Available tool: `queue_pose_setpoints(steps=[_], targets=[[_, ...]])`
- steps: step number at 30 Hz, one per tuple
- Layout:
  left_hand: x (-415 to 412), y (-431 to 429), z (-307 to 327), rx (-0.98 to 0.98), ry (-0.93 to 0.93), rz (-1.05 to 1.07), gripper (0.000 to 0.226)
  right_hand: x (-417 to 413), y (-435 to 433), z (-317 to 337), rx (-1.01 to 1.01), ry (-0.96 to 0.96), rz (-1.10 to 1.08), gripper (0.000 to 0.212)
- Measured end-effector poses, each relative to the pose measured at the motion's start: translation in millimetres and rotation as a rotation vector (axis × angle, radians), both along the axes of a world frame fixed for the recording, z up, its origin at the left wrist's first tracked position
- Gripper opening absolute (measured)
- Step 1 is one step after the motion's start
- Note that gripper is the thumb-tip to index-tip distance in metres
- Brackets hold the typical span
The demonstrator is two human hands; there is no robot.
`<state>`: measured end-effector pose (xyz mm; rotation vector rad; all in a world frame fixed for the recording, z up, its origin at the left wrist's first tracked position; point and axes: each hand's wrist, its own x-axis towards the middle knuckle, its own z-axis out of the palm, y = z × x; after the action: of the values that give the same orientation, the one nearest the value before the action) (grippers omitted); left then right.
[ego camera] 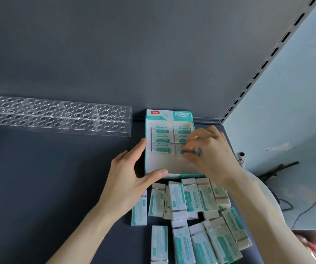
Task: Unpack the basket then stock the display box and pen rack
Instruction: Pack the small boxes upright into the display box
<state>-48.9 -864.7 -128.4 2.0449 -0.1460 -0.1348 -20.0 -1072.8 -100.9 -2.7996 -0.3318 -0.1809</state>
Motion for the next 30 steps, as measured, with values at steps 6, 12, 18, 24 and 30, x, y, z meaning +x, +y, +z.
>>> queue_pose_setpoints(steps=[6,12,18,24,30], targets=[[1.5,0.7,-2.0,-0.026,0.012,0.012,0.092,5.2,3.2,-4.8,-0.016,-0.038,-0.029,0.01],[2.7,-0.2,-1.6,0.008,-0.094,0.026,0.081,1.4,3.9,-2.7,-0.032,-0.018,-0.038,0.015],[-2.8,-1.4,14.8,0.002,-0.222,0.067,0.054,-34.0,5.5,14.0,0.294,-0.179,-0.049,0.009],[-65.4,-16.9,26.0,0.014,-0.384,0.15,0.027,-96.7,-10.5,12.9,0.43,-0.273,-0.036,0.008],[-143.3,-49.0,2.5,0.137,-0.437,0.436,0.026,-158.4,-28.8,-9.3,0.573,-0.263,-0.087,0.007]])
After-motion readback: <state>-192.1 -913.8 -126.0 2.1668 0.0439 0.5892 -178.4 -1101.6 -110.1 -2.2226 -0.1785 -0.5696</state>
